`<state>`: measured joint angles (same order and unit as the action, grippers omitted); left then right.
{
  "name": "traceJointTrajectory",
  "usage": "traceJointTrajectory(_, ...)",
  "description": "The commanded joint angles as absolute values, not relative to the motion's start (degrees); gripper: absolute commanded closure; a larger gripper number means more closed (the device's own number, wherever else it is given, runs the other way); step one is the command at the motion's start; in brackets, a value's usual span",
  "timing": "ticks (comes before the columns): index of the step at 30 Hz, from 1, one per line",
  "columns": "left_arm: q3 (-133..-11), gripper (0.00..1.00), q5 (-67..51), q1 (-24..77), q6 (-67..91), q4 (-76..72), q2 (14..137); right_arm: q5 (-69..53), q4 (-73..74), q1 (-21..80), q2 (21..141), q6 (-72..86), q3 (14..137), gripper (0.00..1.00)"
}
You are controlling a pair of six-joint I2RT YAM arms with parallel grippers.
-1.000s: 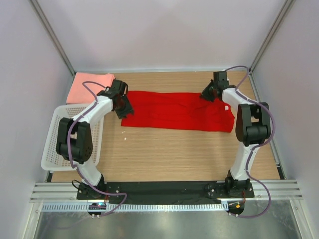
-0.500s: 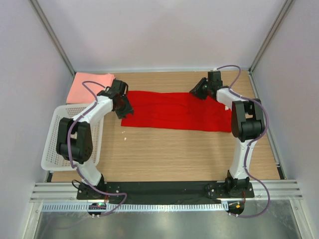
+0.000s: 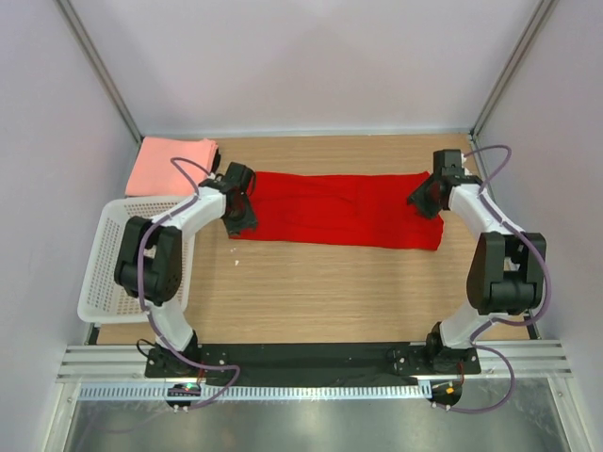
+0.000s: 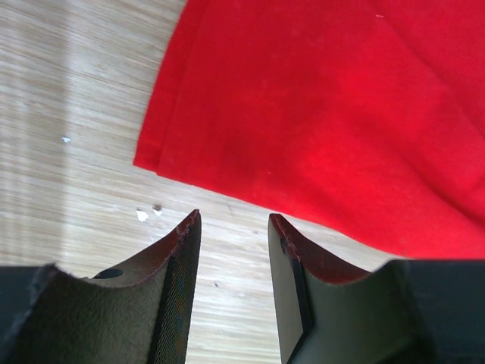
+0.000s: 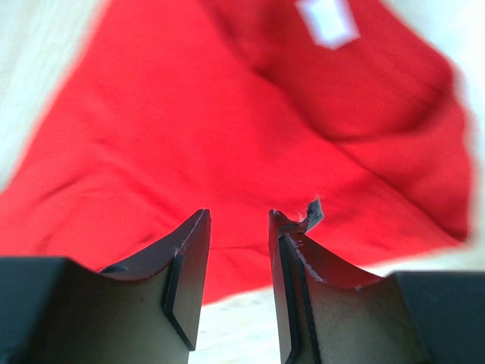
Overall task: Fold and stack the t-shirts
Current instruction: Fold the tshirt
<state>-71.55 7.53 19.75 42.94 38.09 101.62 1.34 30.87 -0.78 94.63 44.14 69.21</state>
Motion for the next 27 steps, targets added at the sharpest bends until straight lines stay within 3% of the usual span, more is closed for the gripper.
traceJointTrajectory(1,-71.28,0.58,12.11,19.60,42.19,38.75,103.53,5.36,33.23,-2.02,93.25,44.74,63.65,0.58)
traceJointTrajectory(8,-70.58,0.61,15.73,19.51,43.59,42.63,104.68,11.42,28.04,-3.69,93.78,42.64,56.87,0.62)
traceJointTrajectory(15,-67.15,0.59,14.69,19.86,43.34,41.75,94.93,16.69,26.81,-7.11,98.43,38.24,60.37,0.62)
traceJointTrajectory(27,-65.83,0.54,7.12,22.05,38.50,38.58,94.75,15.74,28.65,-9.93,120.56,31.12,87.68,0.62)
